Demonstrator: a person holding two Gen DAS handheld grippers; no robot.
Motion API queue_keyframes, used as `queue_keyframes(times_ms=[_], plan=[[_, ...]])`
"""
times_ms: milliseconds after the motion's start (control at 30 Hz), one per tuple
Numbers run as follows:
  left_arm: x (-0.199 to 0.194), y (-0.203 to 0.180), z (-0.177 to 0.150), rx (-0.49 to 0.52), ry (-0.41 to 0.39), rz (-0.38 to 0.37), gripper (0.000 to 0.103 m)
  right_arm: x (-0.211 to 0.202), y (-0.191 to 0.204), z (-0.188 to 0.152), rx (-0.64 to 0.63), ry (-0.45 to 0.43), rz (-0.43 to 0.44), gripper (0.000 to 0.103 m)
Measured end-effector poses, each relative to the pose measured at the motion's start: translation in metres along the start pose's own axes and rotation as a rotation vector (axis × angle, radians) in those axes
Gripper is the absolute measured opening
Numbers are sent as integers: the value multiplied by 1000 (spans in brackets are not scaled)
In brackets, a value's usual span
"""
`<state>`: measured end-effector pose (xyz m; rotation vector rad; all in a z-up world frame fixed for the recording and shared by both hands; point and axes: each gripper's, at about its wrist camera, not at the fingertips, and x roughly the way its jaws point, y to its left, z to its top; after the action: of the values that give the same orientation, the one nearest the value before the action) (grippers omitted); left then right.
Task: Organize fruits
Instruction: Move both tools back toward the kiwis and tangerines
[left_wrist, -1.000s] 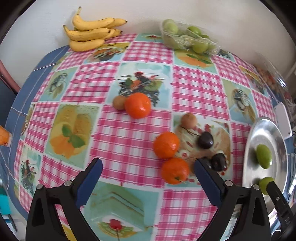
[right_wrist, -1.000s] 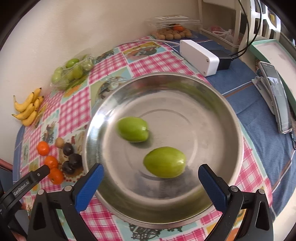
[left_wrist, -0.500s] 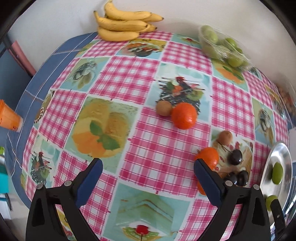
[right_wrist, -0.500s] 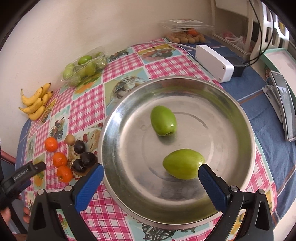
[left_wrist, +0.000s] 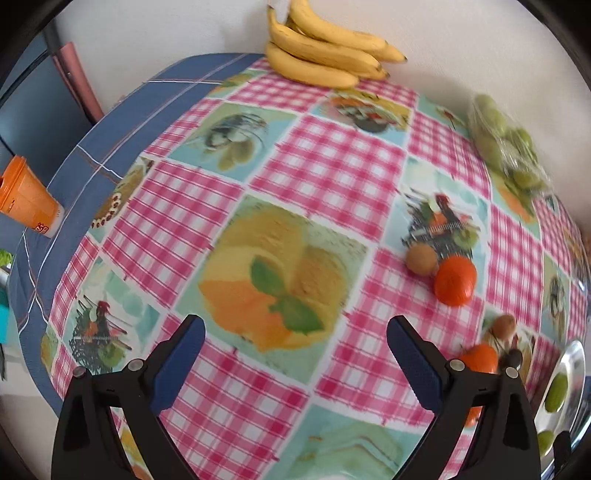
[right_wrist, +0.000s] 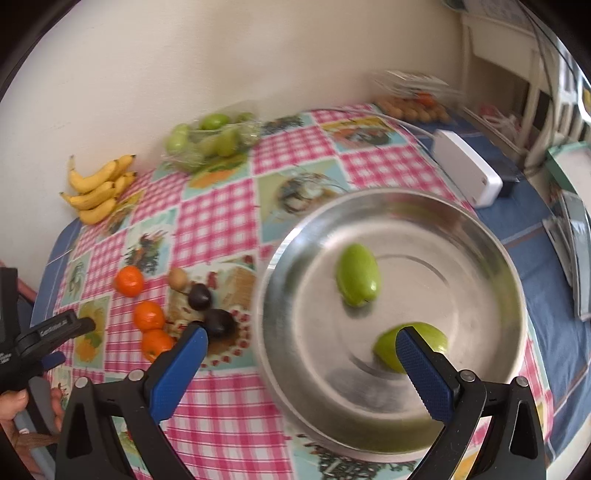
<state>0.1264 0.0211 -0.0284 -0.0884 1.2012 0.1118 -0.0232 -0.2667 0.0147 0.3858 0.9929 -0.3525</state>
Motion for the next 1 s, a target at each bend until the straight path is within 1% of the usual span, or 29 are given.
queue_keyframes(times_ms=[67, 267, 367, 500, 767, 800, 900, 967, 1000], plan=[[0, 5, 4, -13, -12, -18, 99, 1, 11, 1, -28, 0, 13, 103], [5, 18, 14, -65, -3, -102, 99, 9, 46, 3, -107, 20, 81, 103], [5, 17, 18, -46, -2, -136, 99, 14, 59, 3, -130, 35, 105, 103], [5, 15, 22, -35, 11, -195, 99, 25, 70, 10, -120, 66, 138, 103], [10, 9, 34, -9, 3, -252, 99, 42, 91, 28, -129, 71, 155, 102], [10, 9, 36, -10, 2, -262, 99, 45, 93, 31, -134, 74, 154, 99], [14, 6, 42, -15, 7, -311, 99, 54, 98, 36, -137, 85, 160, 87], [16, 0, 45, 0, 9, -319, 98, 61, 102, 39, -137, 97, 164, 82], [18, -3, 47, 8, 10, -320, 98, 65, 104, 40, -140, 104, 166, 77]])
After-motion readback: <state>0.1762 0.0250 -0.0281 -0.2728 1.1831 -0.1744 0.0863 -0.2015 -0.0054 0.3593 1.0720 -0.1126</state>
